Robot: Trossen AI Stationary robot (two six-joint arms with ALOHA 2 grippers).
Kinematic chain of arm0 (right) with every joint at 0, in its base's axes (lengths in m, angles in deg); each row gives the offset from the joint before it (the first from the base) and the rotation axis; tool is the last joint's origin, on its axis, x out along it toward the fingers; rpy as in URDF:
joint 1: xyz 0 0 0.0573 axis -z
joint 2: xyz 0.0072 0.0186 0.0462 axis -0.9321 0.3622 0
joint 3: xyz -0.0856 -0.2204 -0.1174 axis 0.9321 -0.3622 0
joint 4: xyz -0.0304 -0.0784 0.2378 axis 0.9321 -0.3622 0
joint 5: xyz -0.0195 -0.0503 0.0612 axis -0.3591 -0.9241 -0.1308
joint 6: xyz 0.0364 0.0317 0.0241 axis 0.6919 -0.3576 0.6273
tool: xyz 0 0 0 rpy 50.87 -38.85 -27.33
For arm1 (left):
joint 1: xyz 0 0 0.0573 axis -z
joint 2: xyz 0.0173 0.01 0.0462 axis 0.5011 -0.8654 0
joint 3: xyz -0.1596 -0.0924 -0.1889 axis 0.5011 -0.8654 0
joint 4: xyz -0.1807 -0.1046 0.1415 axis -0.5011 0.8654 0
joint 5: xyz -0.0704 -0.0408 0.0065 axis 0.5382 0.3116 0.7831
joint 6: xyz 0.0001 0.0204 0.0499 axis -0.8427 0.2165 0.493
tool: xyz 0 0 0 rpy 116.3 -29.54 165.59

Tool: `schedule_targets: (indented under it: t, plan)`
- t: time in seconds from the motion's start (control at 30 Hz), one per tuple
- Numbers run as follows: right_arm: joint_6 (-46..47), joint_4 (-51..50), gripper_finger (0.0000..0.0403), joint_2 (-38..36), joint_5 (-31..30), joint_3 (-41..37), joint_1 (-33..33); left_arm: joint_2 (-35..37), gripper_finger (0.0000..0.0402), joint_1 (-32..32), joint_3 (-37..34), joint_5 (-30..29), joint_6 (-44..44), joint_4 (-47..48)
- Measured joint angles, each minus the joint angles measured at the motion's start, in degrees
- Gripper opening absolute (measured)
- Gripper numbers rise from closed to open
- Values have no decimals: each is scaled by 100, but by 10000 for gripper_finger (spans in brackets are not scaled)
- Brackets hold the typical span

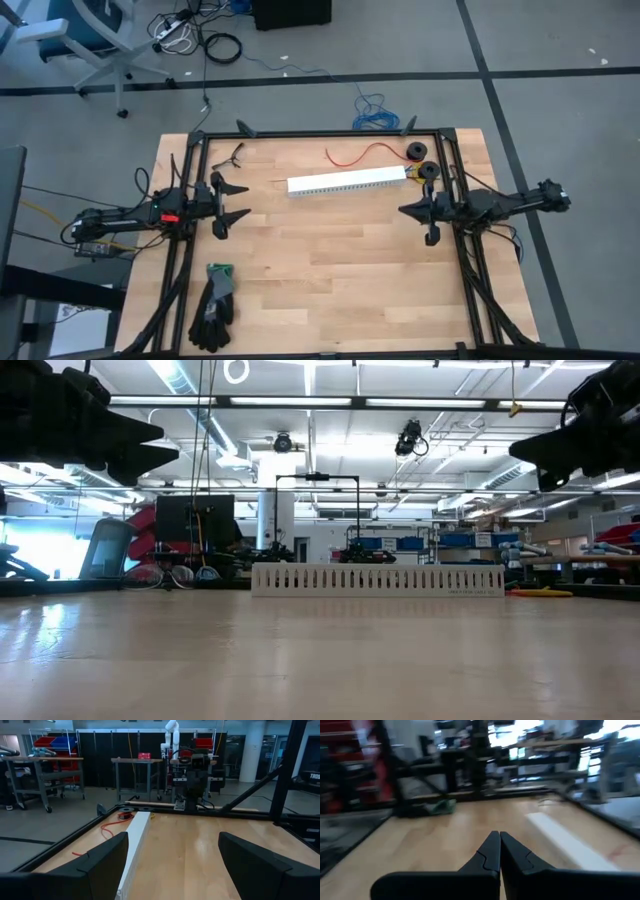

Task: Ziptie cables
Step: Return to Home Position

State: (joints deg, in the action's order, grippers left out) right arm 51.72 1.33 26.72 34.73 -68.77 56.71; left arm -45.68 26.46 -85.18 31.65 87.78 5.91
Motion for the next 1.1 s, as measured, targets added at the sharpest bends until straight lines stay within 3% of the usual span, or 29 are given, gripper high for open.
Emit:
schedule_targets:
  t: [0.13, 0.53, 1.1]
  plan:
    - [192, -89, 0, 83, 690, 0, 272, 0, 321, 0, 0, 0, 0, 6]
    - [246, -121, 0, 78, 852, -3, 1233, 0, 321, 0, 2, 0, 0, 2]
    - [312, -132, 0, 83, 1042, -7, 1420, 0, 321, 0, 2, -2, 0, 2]
